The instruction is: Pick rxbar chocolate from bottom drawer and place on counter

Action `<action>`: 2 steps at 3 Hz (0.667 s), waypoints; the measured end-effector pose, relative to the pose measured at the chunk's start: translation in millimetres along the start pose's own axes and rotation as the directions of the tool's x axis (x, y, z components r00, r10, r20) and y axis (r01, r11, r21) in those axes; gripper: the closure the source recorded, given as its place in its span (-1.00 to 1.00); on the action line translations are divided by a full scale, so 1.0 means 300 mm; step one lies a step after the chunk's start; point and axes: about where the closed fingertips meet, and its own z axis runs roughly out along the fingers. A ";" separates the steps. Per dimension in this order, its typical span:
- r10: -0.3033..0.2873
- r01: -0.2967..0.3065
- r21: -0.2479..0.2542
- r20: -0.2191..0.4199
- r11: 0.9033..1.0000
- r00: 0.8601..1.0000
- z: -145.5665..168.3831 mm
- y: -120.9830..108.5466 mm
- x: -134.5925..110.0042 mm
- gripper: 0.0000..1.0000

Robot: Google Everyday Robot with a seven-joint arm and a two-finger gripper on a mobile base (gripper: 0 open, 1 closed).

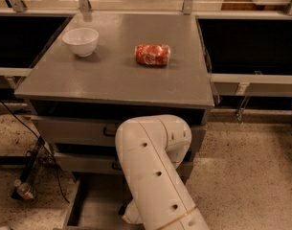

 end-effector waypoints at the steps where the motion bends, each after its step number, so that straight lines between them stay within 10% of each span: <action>1: -0.023 0.022 0.046 0.016 0.999 1.000 -0.072 -0.031 -0.024 1.00; 2: -0.038 0.030 0.137 0.052 0.990 0.998 -0.220 -0.087 -0.045 1.00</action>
Offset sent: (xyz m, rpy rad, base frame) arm 0.0117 -0.0682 0.1502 -0.0784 -0.3398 -0.0701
